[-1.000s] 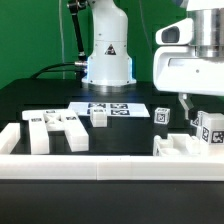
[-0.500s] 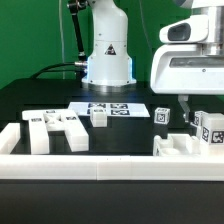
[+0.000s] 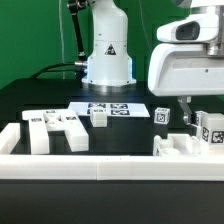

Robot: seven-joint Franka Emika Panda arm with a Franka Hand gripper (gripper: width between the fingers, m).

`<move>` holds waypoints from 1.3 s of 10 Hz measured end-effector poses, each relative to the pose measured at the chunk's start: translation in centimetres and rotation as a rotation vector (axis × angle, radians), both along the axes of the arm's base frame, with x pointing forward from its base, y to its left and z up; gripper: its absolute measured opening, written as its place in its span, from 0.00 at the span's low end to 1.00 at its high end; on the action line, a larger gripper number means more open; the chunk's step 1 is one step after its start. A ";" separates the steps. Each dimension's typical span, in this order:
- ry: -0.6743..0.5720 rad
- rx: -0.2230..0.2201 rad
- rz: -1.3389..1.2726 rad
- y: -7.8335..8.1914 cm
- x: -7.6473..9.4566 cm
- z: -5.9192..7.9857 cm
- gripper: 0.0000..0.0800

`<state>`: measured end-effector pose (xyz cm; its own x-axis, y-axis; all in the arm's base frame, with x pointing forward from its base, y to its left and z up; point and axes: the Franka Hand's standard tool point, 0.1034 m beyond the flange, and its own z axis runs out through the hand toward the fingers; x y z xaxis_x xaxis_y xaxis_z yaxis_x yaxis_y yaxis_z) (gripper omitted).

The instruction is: Assemble chair

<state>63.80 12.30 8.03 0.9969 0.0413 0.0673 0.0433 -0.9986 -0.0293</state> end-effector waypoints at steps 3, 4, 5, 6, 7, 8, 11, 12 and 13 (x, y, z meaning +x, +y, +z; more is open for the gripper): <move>0.001 0.004 -0.041 0.0 0.0 0.0 0.36; 0.006 0.013 -0.160 0.0 0.0 0.0 0.36; 0.008 0.017 -0.226 0.0 0.0 0.0 0.36; 0.010 0.021 -0.285 0.0 0.0 0.0 0.36; 0.009 0.032 -0.433 0.1 -0.1 -0.1 0.36; 0.010 0.042 -0.547 0.1 -0.1 -0.1 0.36; 0.029 0.071 -0.883 0.1 -0.2 -0.1 0.36; 0.038 0.083 -1.003 0.1 -0.2 -0.2 0.36; 0.049 0.091 -1.101 0.1 -0.2 -0.1 0.36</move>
Offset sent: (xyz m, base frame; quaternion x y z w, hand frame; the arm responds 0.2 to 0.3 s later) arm 0.0000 0.0000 0.0000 0.0000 0.0000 0.1938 0.9810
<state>63.60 12.36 7.88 0.4873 -0.8731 -0.0154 -0.8709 -0.4846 -0.0823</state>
